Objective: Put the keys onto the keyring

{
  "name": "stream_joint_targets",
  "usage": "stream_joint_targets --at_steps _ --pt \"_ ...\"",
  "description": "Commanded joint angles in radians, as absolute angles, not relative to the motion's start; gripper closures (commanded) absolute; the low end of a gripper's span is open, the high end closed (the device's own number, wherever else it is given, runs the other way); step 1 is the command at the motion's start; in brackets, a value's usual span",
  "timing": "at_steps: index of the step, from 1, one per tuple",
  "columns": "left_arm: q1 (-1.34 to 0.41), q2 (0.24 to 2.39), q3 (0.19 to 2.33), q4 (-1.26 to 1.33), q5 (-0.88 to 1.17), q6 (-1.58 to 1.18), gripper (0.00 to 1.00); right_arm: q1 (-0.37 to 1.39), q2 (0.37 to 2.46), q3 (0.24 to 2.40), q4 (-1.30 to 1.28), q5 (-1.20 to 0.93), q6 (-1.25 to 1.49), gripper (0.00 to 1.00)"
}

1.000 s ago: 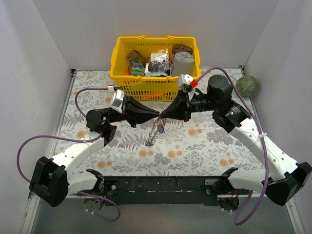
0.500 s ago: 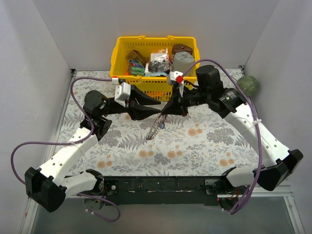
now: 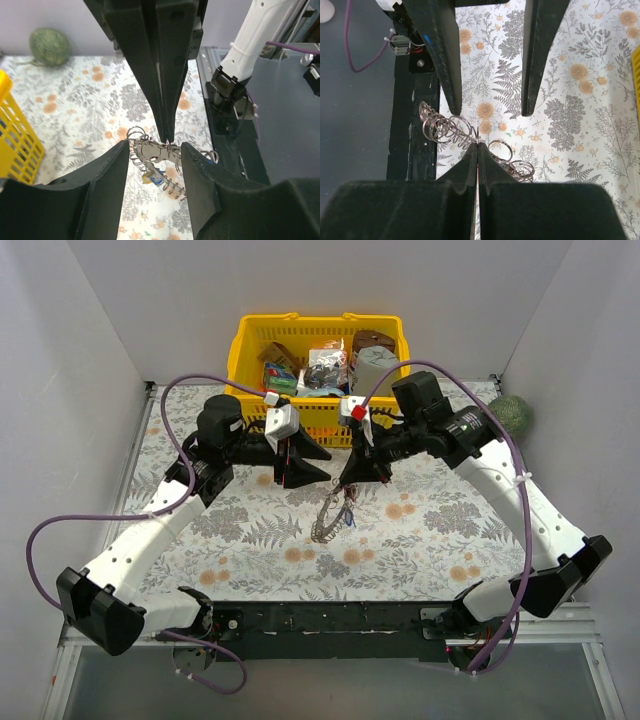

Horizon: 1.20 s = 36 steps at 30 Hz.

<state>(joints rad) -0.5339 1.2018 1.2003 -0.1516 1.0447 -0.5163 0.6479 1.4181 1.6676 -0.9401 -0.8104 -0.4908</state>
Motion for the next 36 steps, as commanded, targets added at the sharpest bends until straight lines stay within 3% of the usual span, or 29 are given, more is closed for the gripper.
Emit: stream_joint_targets --at_steps 1,6,33,36 --pt "-0.538 1.224 1.247 -0.265 1.091 -0.471 0.55 0.646 1.43 1.712 -0.977 -0.865 -0.537 0.99" --pt "-0.54 1.258 1.269 -0.291 1.115 -0.482 0.61 0.646 1.451 1.721 -0.996 -0.89 -0.545 0.99" --pt "-0.565 1.328 1.312 -0.434 1.121 -0.431 0.72 0.646 1.447 1.695 -0.93 -0.836 -0.506 0.99" --pt "-0.568 1.333 1.316 -0.446 1.114 -0.423 0.83 0.646 1.444 1.695 -0.923 -0.838 -0.503 0.99"
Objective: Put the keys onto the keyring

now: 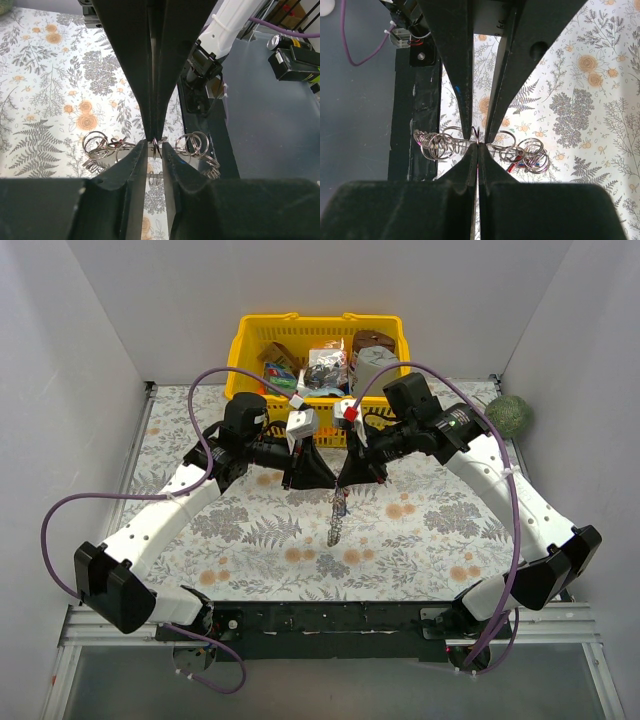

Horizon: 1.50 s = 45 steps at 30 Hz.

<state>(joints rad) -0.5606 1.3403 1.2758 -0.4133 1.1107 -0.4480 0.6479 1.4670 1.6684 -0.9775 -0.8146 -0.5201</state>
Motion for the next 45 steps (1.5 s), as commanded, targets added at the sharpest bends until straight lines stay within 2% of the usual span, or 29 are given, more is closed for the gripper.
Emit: stream_joint_targets --at_steps 1,3,4,12,13,16,17,19,24,37,45 --pt "-0.568 1.335 1.318 -0.451 1.114 -0.419 0.89 0.646 1.443 1.694 -0.923 -0.838 -0.503 0.99" --pt "-0.569 1.336 1.318 -0.454 1.108 -0.417 0.99 0.644 1.443 1.695 -0.923 -0.838 -0.502 0.99" --pt "-0.571 1.336 1.321 -0.453 1.106 -0.417 1.0 0.646 1.445 1.695 -0.925 -0.839 -0.5 0.99" --pt "-0.574 1.302 1.28 -0.362 1.074 -0.466 1.0 0.644 1.407 1.654 -0.827 -0.793 -0.436 0.99" --pt "-0.574 1.289 1.26 -0.326 1.069 -0.488 1.0 0.644 1.385 1.631 -0.803 -0.754 -0.416 0.96" --pt "-0.572 1.223 1.163 -0.131 1.043 -0.596 1.0 0.635 1.361 1.6 -0.733 -0.712 -0.359 0.8" --pt "-0.572 1.209 1.117 -0.038 1.034 -0.656 1.0 0.626 1.355 1.594 -0.72 -0.704 -0.332 0.72" --pt "-0.572 1.177 1.083 0.08 1.011 -0.693 1.0 0.612 1.335 1.579 -0.678 -0.707 -0.31 0.61" --pt "-0.572 1.126 0.984 0.27 0.948 -0.807 1.0 0.563 1.273 1.493 -0.572 -0.744 -0.242 0.41" --pt "-0.571 1.065 0.854 0.662 0.865 -0.966 1.0 0.555 1.204 1.376 -0.382 -0.951 -0.156 0.38" --pt "-0.571 1.078 0.847 0.719 0.882 -1.02 1.0 0.555 1.184 1.348 -0.308 -0.965 -0.112 0.41"
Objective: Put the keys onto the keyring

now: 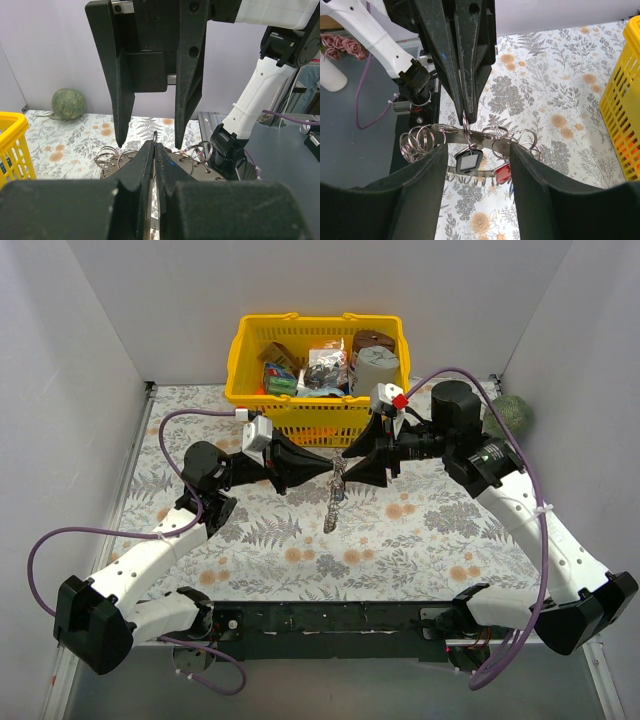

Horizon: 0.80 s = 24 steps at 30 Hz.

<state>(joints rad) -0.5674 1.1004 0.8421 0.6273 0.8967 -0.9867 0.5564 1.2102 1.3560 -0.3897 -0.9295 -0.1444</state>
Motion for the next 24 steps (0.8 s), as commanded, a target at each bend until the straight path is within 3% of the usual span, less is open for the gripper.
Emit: stream_joint_targets --at_steps 1,3,6,8,14,19,24 --pt "-0.571 1.077 0.847 0.718 0.882 -1.019 1.0 0.555 1.184 1.347 -0.304 -0.972 -0.11 0.43" --pt "-0.571 1.077 0.848 0.715 0.882 -1.017 1.0 0.555 1.187 1.347 -0.304 -0.976 -0.109 0.45" --pt "-0.571 1.078 0.85 0.713 0.885 -1.017 1.0 0.555 1.19 1.347 -0.305 -0.98 -0.109 0.57" --pt "-0.571 1.078 0.85 0.713 0.885 -1.019 1.0 0.555 1.192 1.347 -0.305 -0.983 -0.109 0.72" --pt "-0.571 1.075 0.851 0.707 0.882 -1.012 1.0 0.554 1.189 1.345 -0.304 -0.98 -0.109 0.92" --pt "-0.571 1.074 0.851 0.707 0.877 -1.009 1.0 0.555 1.192 1.339 -0.311 -0.976 -0.115 0.99" --pt "-0.571 1.071 0.854 0.71 0.876 -1.011 1.0 0.555 1.196 1.333 -0.318 -0.983 -0.12 0.99"
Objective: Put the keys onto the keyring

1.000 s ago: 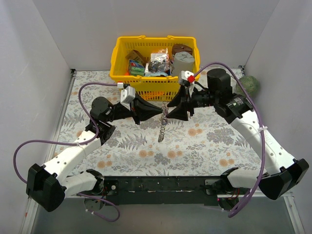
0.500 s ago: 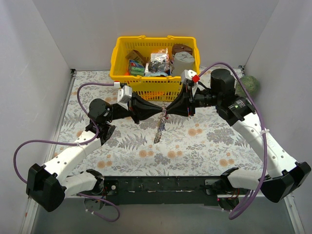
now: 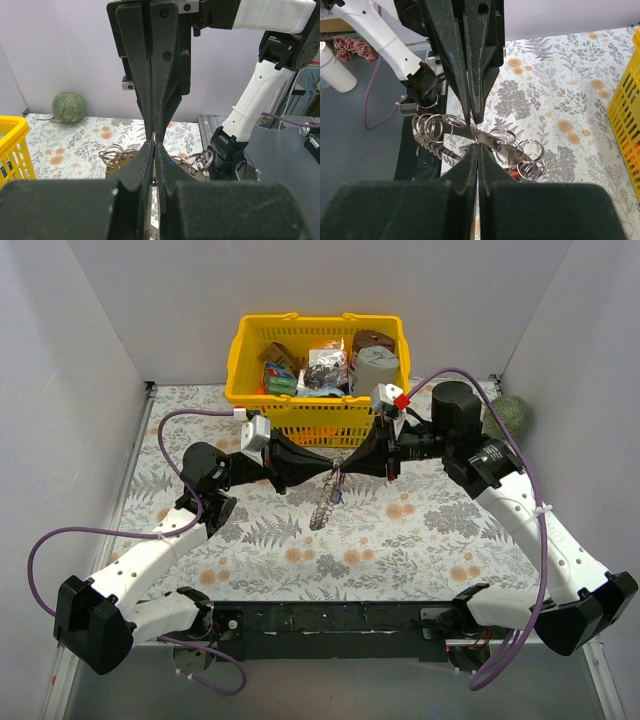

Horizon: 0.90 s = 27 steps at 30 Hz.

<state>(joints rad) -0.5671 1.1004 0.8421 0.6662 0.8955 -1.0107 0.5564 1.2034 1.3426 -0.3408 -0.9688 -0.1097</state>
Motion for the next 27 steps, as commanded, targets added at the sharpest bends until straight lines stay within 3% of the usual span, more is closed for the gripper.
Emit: stream_joint_targets --at_steps 1,27 --pt "-0.569 1.069 0.854 0.712 0.876 -1.011 1.0 0.555 1.198 1.333 -0.318 -0.983 -0.121 0.99" --pt "-0.569 1.077 0.854 0.753 0.896 -1.045 1.0 0.555 1.226 1.298 -0.25 -1.0 -0.086 0.99"
